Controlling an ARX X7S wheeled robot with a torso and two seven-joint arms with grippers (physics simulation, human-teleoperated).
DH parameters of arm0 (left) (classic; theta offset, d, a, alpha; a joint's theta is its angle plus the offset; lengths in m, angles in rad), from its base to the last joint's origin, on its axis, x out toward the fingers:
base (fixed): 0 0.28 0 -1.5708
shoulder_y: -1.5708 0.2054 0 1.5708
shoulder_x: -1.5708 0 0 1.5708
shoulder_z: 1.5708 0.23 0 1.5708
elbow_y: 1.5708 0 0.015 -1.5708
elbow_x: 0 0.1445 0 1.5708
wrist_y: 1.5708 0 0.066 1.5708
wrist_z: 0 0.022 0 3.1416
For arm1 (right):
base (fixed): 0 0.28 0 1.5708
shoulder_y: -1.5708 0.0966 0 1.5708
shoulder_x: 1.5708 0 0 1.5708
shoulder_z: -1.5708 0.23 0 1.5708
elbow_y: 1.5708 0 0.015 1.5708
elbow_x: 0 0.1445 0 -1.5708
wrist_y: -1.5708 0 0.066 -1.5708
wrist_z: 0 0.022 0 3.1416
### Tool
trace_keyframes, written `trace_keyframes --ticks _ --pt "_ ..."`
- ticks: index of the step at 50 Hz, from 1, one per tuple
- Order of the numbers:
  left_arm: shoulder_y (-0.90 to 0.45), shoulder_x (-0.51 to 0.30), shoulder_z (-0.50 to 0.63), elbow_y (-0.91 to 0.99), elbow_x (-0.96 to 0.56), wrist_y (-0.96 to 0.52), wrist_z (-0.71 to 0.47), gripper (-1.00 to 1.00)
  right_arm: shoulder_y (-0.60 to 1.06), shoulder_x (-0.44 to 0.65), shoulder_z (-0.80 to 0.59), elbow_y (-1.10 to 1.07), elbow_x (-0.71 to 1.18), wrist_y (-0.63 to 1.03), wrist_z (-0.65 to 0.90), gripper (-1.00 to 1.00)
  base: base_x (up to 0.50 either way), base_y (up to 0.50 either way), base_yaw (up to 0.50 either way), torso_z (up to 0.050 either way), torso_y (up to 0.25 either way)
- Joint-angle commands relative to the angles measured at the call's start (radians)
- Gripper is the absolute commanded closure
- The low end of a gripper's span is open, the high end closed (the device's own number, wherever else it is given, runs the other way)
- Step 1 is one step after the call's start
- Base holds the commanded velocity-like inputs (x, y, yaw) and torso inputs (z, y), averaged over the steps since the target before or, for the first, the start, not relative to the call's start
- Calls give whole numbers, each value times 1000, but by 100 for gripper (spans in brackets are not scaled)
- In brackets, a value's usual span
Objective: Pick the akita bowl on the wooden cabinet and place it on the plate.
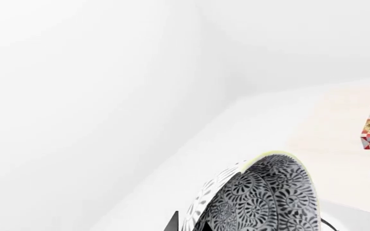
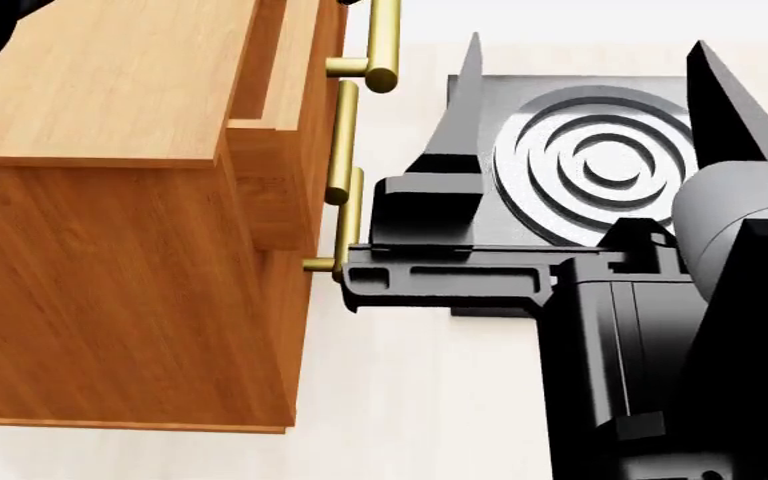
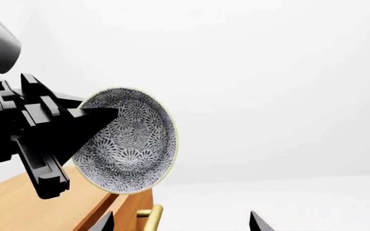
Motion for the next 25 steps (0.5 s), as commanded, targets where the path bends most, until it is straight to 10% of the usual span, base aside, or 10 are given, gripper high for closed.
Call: trace_keyframes --ticks 1,25 --pt "17 -14 -18 -12 29 57 40 100 1 1 -1 4 7 -3 -10 -100 0 0 0 0 0" --pt "43 -38 -16 43 18 78 85 100 12 0 -5 3 45 -9 -32 -100 0 0 0 1 0"
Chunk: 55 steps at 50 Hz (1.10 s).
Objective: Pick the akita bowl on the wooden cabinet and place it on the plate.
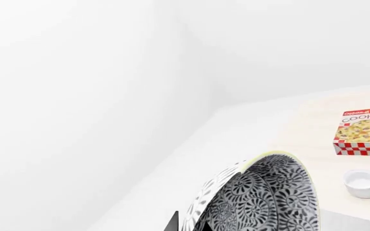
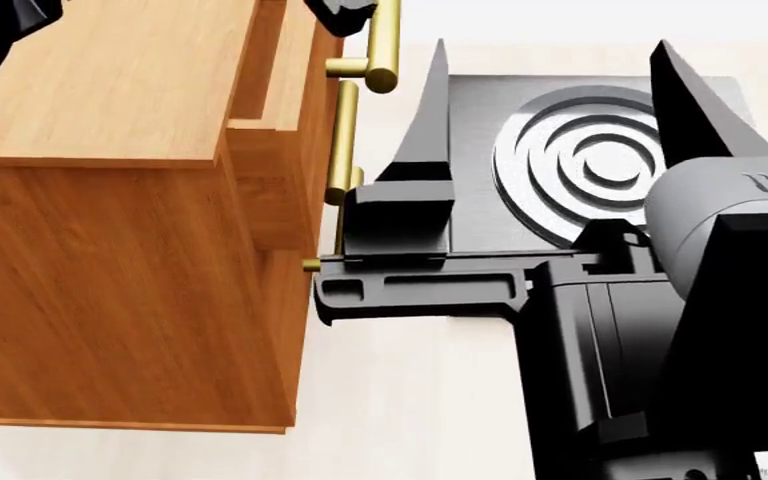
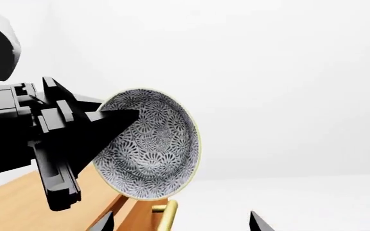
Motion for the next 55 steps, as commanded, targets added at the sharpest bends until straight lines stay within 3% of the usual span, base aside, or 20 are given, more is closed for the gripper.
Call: trace_keyframes --ticks 1,16,39,55 --pt "6 -14 -10 18 11 14 13 100 -13 17 10 4 6 -11 -16 -100 0 0 0 0 0" --pt "21 -47 -16 23 3 21 40 100 -28 72 41 6 22 -23 -16 -100 0 0 0 0 0" --pt "61 -76 -14 75 -6 28 36 100 86 -54 -49 53 21 40 -27 -100 0 0 0 0 0" --pt "77 -110 -26 109 -20 29 27 100 32 -13 -22 85 -12 7 -63 -100 0 0 0 0 1"
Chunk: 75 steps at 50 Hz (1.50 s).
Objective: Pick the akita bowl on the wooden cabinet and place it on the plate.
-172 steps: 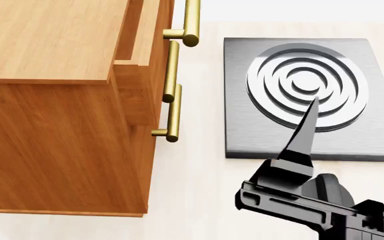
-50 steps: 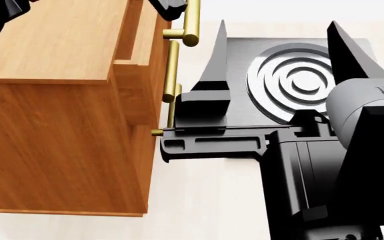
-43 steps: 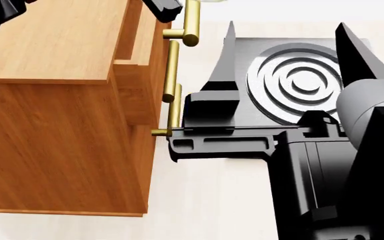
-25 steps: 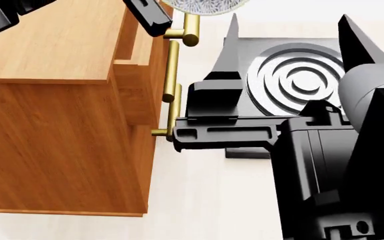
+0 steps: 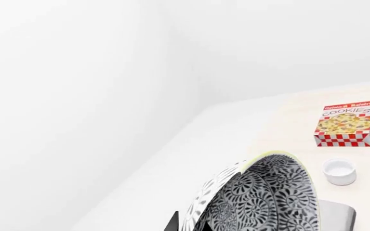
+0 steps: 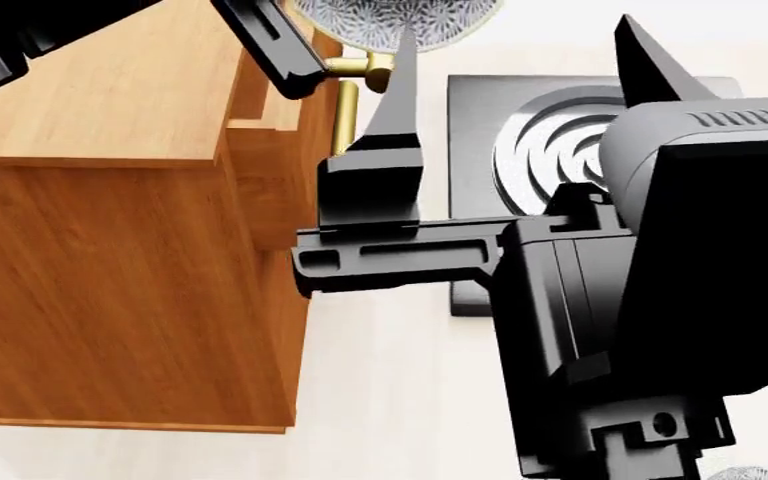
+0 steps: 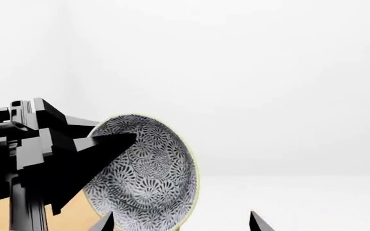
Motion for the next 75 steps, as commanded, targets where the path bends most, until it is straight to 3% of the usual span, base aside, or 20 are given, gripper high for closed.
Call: trace_keyframes --ticks 1,12,30,75 --pt "12 -25 -18 26 -1 5 -10 100 -29 16 10 23 -25 -17 -22 -100 0 0 0 0 0" --pt "33 -63 -29 69 -23 4 -13 100 -11 27 13 60 -31 -7 -33 -100 0 0 0 0 1" --pt "74 -79 -25 95 -20 17 -27 100 30 -69 -60 87 -57 24 -52 -100 0 0 0 0 0" --pt "108 -128 -3 204 -41 -7 -13 100 -32 -38 -55 127 -99 -7 -85 -100 0 0 0 0 0"
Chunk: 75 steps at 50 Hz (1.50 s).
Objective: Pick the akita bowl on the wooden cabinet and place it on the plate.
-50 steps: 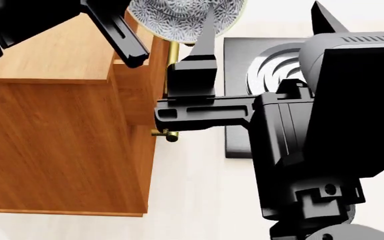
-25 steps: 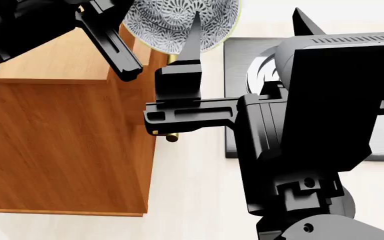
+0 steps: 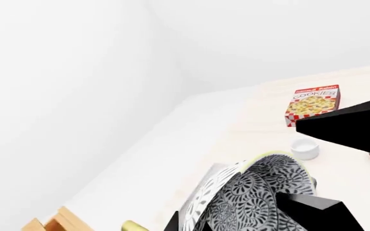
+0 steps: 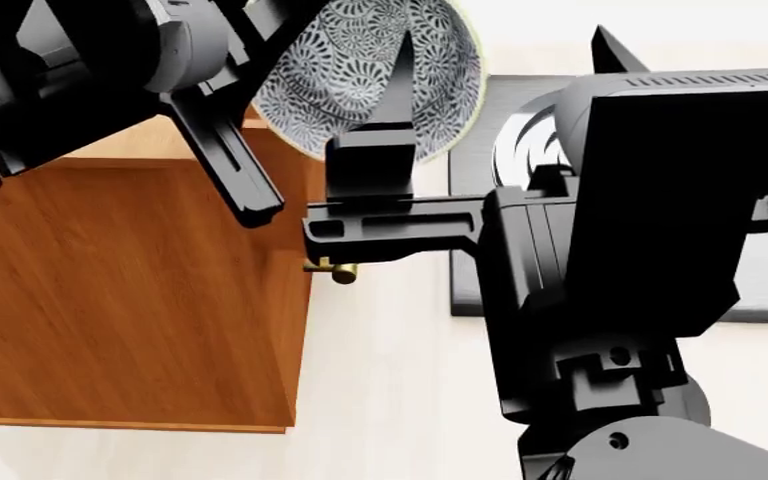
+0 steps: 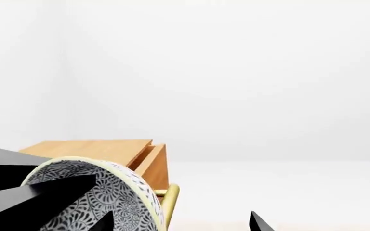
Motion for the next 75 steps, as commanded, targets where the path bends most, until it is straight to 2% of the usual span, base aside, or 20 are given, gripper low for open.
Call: trace_keyframes --ticks 1,25,49,50,75 --pt "-5 -7 -13 29 -6 -7 -8 100 -20 2 -4 9 -13 -8 -10 -100 0 0 0 0 0" --pt "-9 -53 -50 117 -66 -19 -32 100 -73 -6 -21 82 -65 -37 -61 -100 0 0 0 0 0" --pt "12 -62 -49 160 -75 -14 -37 100 -64 -5 -23 62 -59 -30 -49 -100 0 0 0 0 0" --pt "13 -62 -48 160 -72 -13 -37 100 -66 -3 -20 62 -61 -33 -48 100 0 0 0 0 0" --pt "30 -67 -42 158 -47 -8 -53 100 -85 11 -23 43 -82 -39 -40 100 0 0 0 0 0"
